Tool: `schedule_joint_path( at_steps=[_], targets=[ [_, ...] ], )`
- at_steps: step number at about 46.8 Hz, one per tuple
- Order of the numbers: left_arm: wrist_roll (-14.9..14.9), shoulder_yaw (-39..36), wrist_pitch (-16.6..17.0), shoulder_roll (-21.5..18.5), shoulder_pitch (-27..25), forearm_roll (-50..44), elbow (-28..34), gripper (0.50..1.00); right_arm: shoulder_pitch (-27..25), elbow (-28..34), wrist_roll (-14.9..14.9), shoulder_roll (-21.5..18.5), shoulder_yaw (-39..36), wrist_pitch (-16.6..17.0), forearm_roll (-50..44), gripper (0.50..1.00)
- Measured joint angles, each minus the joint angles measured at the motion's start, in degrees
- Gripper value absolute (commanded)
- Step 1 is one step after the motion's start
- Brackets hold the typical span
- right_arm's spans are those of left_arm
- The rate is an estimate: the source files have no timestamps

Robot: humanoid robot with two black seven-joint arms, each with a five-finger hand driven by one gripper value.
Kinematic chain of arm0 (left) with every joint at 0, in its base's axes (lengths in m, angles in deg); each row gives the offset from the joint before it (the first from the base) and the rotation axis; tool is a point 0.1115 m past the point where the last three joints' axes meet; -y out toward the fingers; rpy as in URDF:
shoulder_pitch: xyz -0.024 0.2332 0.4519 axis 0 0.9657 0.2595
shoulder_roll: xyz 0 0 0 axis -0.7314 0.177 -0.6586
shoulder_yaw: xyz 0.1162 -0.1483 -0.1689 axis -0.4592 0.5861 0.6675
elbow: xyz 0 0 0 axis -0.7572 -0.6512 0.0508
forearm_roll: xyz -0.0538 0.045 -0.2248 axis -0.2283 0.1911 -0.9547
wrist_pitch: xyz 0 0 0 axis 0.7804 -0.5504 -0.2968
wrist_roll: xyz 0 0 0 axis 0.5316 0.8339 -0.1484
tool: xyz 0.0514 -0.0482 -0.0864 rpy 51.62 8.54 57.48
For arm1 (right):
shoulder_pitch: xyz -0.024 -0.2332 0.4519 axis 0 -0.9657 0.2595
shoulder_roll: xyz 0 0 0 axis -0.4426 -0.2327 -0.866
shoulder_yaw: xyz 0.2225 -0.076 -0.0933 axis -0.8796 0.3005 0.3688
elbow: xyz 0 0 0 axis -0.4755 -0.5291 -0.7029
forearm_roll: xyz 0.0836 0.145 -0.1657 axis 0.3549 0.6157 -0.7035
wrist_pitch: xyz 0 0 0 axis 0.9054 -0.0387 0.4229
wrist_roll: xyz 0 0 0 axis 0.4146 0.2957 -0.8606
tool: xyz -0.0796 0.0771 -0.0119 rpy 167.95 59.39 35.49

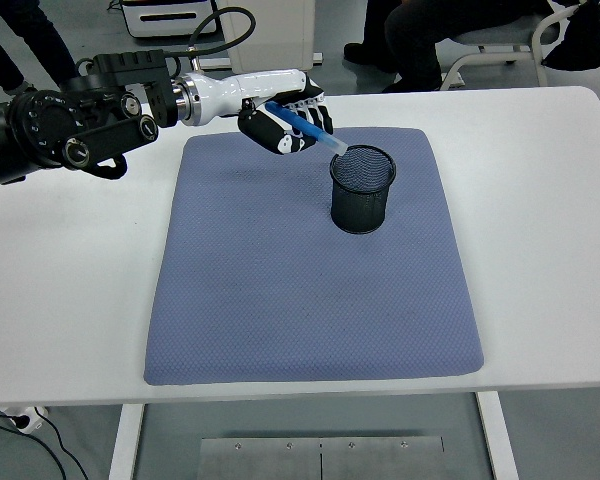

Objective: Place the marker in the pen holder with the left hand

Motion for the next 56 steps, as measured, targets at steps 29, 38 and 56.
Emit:
schedule_joint_path(
  at_steps=[29, 38, 56],
  targets=[
    [-0.14, 6.68, -1.12, 5.22, 8.11, -21.67, 0.54, 0.5, -0.02, 0.0, 0.01, 0.0, 0.0, 0.0, 0.0, 1.0],
    [-0.89, 8.19, -0.34, 6.25, 9.9, -25.32, 0.54, 0.5, -0.02, 0.0, 0.0, 0.0, 0.0, 0.0, 0.0, 1.0],
    [-1.41, 8.8, 1.73, 9.54, 12.48, -33.57, 0.54, 0.5, -0.01, 0.0, -0.01, 0.0, 0.0, 0.0, 0.0, 1.0]
  ],
)
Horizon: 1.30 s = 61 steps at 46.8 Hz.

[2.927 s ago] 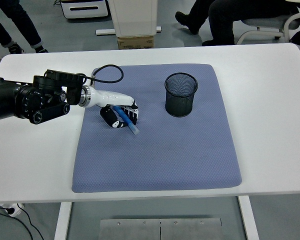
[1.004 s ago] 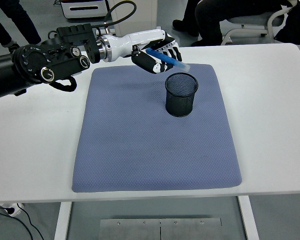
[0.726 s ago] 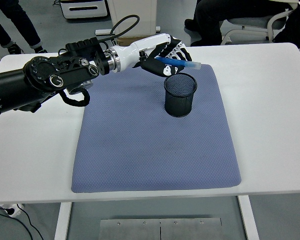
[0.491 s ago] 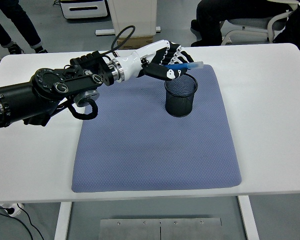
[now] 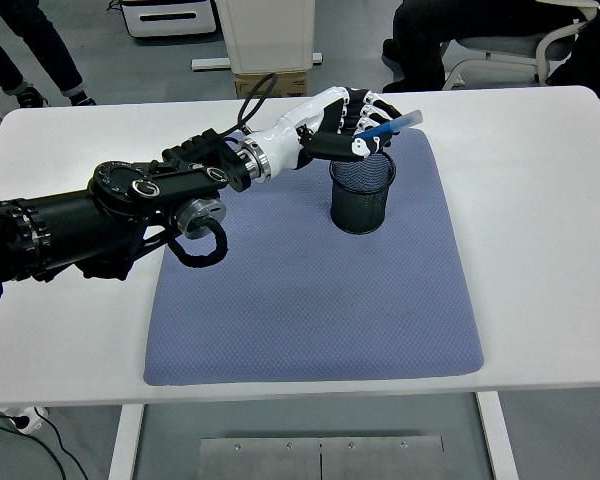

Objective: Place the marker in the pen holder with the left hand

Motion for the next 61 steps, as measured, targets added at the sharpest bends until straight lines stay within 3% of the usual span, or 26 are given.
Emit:
schedule_joint_path(
  at_steps=[23, 27, 32, 33, 34, 36, 50, 53, 56, 61],
  targets=[
    [-2.45, 1.33, 2.37, 3.43, 3.57, -5.09, 0.0, 0.5, 0.0, 0.0, -0.01, 0.0, 0.0, 0.0, -0.02, 1.0],
    [-2.47, 1.31, 3.05, 3.53, 3.75, -6.12, -0.02, 0.639, 0.0, 0.0, -0.01, 0.0, 0.0, 0.0, -0.01, 1.0],
    [-2.48, 1.26, 3.72, 3.53, 3.75, -6.36, -0.08, 0.757, 0.0, 0.0, 0.0, 0.0, 0.01, 0.0, 0.0, 1.0],
    [-2.47, 1.26, 3.92, 3.53, 3.75, -6.37, -0.08, 0.757, 0.0, 0.0, 0.0, 0.0, 0.03, 0.0, 0.0, 1.0],
    [-2.48, 1.25, 4.36, 3.53, 3.75, -6.37, -0.09, 0.815, 0.0, 0.0, 0.0, 0.0, 0.03, 0.0, 0.0, 1.0],
    [-2.48, 1.25, 4.61, 3.52, 3.75, -6.37, -0.09, 0.859, 0.0, 0.0, 0.0, 0.0, 0.03, 0.0, 0.0, 1.0],
    [-2.48, 2.65, 4.92, 2.37, 3.02, -6.41, -0.1, 0.892, 0.0, 0.0, 0.0, 0.0, 0.0, 0.0, 0.0, 1.0],
    [-2.84, 2.8, 4.93, 1.09, 2.75, -6.51, -0.16, 0.918, 0.0, 0.0, 0.0, 0.0, 0.0, 0.0, 0.0, 1.0],
    [-3.81, 3.35, 4.96, -0.46, 2.26, -6.55, -0.29, 1.0, 0.0, 0.0, 0.0, 0.0, 0.0, 0.0, 0.0, 1.0],
    [-4.57, 4.64, 4.96, -3.1, 1.68, -6.43, -0.28, 1.0, -0.01, 0.0, 0.0, 0.0, -0.01, 0.0, 0.0, 1.0]
  ],
)
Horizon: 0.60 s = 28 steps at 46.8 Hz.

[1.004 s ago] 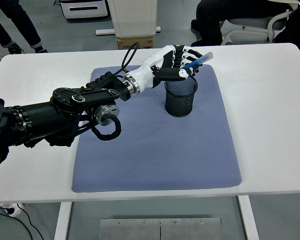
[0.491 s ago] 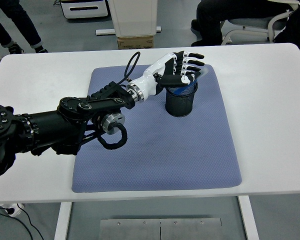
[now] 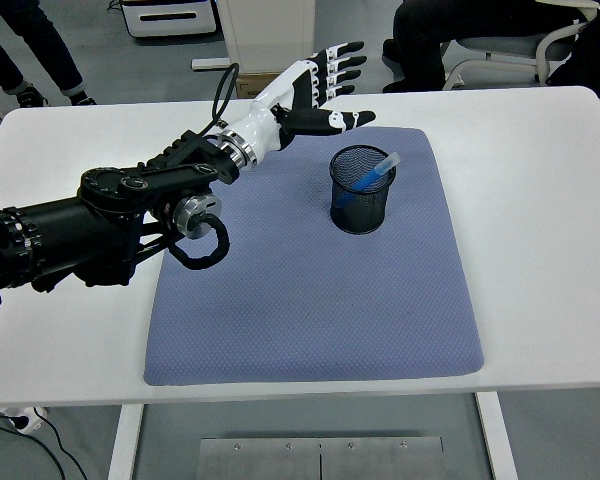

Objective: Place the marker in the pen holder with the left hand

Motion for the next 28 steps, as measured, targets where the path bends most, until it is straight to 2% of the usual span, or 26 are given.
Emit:
schedule_joint_path(
  at_steps=[14, 18, 24, 28],
  targets=[
    [-0.04, 2.56, 0.2, -4.77, 3.48, 0.87, -0.54, 1.0, 0.04, -0.02, 0.03, 0.0, 0.01, 0.0, 0.0, 1.0],
    [-0.04, 2.54, 2.3, -6.5, 5.39, 0.95, -1.9, 1.0, 0.05, 0.0, 0.02, 0.02, 0.02, -0.01, 0.0, 1.0],
    [-0.02, 2.67, 6.5, -6.93, 8.53, 1.01, -5.71, 1.0, 0.0, -0.01, 0.0, 0.0, 0.0, 0.0, 0.0, 1.0],
    [-0.02, 4.85, 7.07, -6.85, 10.69, 0.91, -8.24, 1.0, 0.0, 0.0, -0.01, 0.0, 0.0, -0.01, 0.0, 1.0]
  ],
)
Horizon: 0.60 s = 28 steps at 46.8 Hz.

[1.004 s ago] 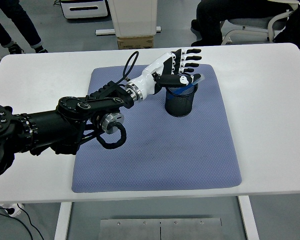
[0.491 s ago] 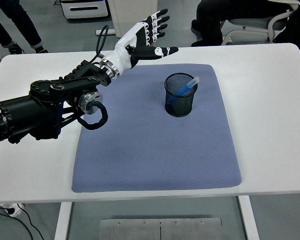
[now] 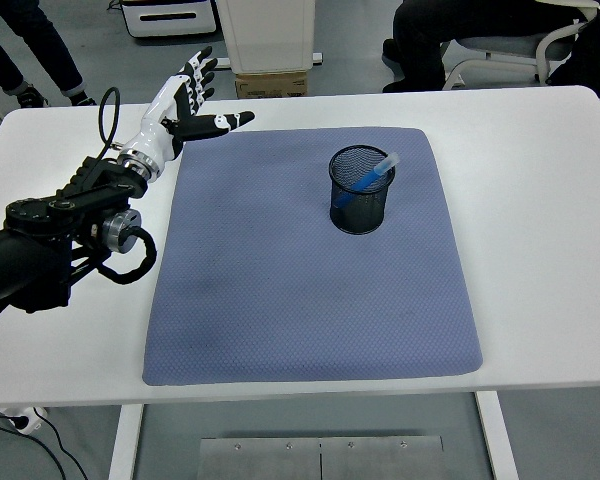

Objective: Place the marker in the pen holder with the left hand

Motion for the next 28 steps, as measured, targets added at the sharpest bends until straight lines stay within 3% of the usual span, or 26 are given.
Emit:
schedule_joint_path(
  at_steps=[11, 28],
  targets=[
    [0.0, 12.09, -1.31, -1.92, 7.31, 0.17, -0.88, 1.0, 0.01, 0.0, 0.0, 0.0, 0.0, 0.01, 0.0, 1.0],
    [-0.01, 27.89, -12.7, -6.96, 15.35, -0.28, -0.8, 1.0, 0.0, -0.01, 0.0, 0.0, 0.01, 0.01, 0.0, 1.0]
  ],
)
